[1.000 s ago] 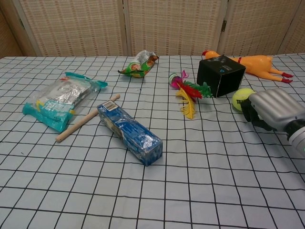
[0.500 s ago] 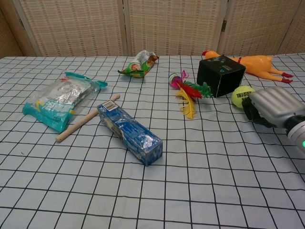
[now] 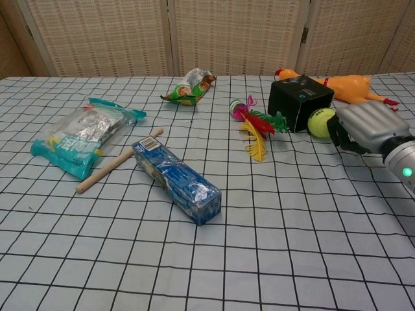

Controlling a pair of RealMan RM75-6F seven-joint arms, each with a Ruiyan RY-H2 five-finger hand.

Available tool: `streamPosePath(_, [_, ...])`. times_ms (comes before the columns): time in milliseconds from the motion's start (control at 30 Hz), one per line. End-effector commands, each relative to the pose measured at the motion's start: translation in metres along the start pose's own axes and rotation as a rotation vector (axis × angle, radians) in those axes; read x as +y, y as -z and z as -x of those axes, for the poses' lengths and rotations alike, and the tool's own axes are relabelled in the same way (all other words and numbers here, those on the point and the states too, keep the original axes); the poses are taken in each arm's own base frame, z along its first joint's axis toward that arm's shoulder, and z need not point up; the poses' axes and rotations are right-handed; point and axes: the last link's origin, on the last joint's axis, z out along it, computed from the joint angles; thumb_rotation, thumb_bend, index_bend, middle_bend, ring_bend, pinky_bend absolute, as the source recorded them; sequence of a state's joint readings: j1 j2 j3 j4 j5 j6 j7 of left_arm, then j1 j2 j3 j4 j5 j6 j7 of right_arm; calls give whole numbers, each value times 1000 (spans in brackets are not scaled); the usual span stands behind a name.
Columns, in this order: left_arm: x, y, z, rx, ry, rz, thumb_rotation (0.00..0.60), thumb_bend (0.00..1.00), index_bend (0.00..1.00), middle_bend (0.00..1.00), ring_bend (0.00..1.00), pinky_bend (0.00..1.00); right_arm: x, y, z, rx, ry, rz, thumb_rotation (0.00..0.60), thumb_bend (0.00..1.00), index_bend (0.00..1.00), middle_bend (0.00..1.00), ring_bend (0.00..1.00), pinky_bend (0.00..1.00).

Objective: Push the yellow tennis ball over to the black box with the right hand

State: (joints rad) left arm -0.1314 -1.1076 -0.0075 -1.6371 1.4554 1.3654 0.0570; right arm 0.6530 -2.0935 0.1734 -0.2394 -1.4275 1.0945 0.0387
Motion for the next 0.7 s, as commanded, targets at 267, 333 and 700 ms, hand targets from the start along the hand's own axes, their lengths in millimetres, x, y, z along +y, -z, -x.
streamPosePath(267, [1, 2, -1, 6, 2, 4, 600, 501, 237, 148, 174, 426, 14, -3, -1, -25, -17, 14, 600, 966, 949, 840, 632, 925])
streamPosePath(333, [1, 1, -1, 4, 1, 4, 600, 501, 237, 149, 174, 425, 14, -4, -2, -22, -37, 8, 600, 893, 934, 834, 617, 920])
streamPosePath(700, [0, 2, -2, 7, 7, 2, 600, 500, 237, 148, 174, 426, 6, -5, -2, -22, -61, -29, 600, 504, 638, 546, 389, 681])
